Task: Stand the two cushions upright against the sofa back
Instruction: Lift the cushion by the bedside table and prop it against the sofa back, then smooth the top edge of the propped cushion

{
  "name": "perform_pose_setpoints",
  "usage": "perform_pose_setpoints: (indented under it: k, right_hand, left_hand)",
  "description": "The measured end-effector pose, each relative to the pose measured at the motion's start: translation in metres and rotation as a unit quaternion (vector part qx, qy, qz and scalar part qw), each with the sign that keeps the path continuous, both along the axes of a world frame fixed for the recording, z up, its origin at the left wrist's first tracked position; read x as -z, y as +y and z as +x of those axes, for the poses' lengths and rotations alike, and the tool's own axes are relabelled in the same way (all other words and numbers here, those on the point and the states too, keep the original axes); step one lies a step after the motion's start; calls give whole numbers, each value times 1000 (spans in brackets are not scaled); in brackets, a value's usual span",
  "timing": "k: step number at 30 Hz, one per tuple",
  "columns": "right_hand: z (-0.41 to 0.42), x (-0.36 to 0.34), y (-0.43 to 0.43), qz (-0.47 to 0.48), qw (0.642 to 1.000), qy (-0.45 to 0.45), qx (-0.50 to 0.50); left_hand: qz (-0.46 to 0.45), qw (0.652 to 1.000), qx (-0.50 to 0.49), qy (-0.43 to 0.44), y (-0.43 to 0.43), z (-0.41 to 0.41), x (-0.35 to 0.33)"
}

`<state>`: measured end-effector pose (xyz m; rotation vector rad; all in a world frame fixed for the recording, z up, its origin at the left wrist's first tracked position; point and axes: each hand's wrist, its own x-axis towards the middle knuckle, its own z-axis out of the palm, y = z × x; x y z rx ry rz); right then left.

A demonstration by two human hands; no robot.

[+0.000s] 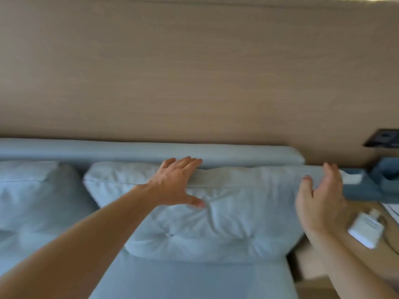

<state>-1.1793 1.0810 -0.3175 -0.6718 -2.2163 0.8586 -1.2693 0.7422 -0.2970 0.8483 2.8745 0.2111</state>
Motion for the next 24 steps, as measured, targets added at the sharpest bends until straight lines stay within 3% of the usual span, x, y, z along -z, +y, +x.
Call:
perform_pose_setpoints:
  k: [2,4,8,11,13,17,20,24]
  right_hand:
    - [-14,-16,-66,69,988,42,-128]
    - [-28,-37,-152,124,958,27,-256]
    - [-49,-64,-352,215,890,-9,-402]
    - [-67,-72,-506,251,854,-35,-454]
    - [-78,-77,-602,274,818,-105,-496]
    - [-100,-62,-755,319,759,-219,-524]
    - [-114,-36,-822,349,739,-264,-511]
    - [-126,-5,-851,395,701,-344,-484]
  left_hand:
    - [79,996,-40,16,-57,6,-20]
    - [164,979,-107,53,-133,13,-38]
    - [301,904,-272,135,-326,28,-53]
    - [368,826,-389,175,-480,36,-44]
    - [392,782,-449,181,-572,37,-31]
    - [414,722,-535,148,-710,36,-9]
    - [391,691,-592,135,-784,33,5]
    - [416,640,-642,71,-854,18,22]
